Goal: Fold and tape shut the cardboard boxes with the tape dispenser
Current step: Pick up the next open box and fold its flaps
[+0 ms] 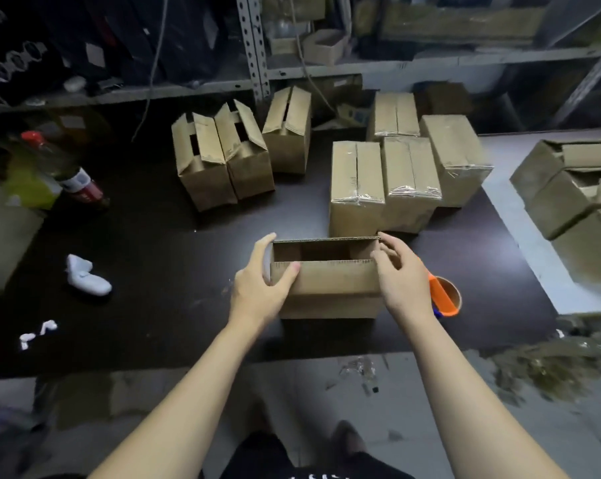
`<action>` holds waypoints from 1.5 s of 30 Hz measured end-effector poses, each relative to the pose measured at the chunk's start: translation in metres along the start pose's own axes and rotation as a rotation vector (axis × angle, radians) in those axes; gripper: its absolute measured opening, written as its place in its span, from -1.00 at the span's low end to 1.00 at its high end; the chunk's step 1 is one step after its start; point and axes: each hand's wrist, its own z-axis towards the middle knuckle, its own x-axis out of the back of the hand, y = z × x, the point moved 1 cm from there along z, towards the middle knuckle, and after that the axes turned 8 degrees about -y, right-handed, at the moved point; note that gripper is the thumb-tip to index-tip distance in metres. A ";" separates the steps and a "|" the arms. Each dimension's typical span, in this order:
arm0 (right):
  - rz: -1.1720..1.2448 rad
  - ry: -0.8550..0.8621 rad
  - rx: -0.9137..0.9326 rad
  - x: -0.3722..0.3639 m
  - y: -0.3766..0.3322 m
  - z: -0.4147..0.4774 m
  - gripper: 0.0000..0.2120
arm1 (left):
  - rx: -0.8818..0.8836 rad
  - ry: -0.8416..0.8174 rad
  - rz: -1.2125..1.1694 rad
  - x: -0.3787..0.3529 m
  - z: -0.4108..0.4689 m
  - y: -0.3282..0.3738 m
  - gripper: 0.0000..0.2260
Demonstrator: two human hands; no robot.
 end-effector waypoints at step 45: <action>-0.056 0.190 0.611 0.011 -0.041 -0.030 -0.51 | -0.491 0.072 -0.151 0.052 0.006 0.149 -0.74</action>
